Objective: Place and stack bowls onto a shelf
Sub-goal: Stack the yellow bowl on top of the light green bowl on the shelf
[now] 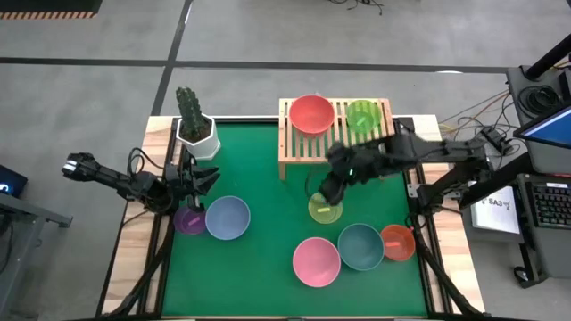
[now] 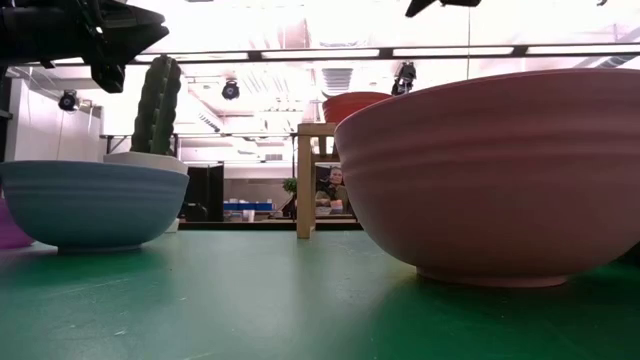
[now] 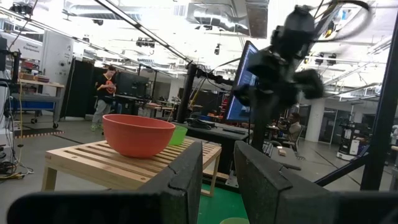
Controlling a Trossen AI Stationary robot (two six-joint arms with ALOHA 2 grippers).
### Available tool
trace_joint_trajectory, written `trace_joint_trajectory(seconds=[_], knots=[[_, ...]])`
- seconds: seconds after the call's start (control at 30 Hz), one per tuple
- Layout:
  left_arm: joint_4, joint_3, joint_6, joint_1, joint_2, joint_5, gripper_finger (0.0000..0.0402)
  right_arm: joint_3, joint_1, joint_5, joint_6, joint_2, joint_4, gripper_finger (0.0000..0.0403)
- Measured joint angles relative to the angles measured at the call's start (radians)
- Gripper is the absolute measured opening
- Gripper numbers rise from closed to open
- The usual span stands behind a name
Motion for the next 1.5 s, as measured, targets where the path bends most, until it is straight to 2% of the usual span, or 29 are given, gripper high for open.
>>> trace_joint_trajectory(seconds=[0.2,0.53,0.8,1.0,1.33,1.5], knots=[[0.003,0.0,-0.002,0.0,0.001,0.0,0.0077,0.0,0.096,-0.048,0.113,0.097,0.047,0.0137],[0.003,0.0,-0.004,0.0,0.001,0.0,0.0077,0.033,0.102,-0.171,0.164,0.326,0.049,0.0129],[0.003,0.0,-0.007,0.0,0.001,0.0,0.0077,0.043,0.086,-0.17,0.196,0.47,-0.004,0.0121],[0.003,0.0,-0.011,0.0,0.001,0.0,0.0077,0.043,0.069,-0.116,0.175,0.557,-0.059,0.0128],[0.003,0.0,-0.011,0.0,0.001,0.0,0.0077,0.043,0.029,-0.073,0.102,0.649,-0.052,0.0134],[0.003,0.0,-0.011,0.0,0.001,0.0,0.0077,0.043,0.021,-0.064,0.072,0.672,-0.041,0.0119]])
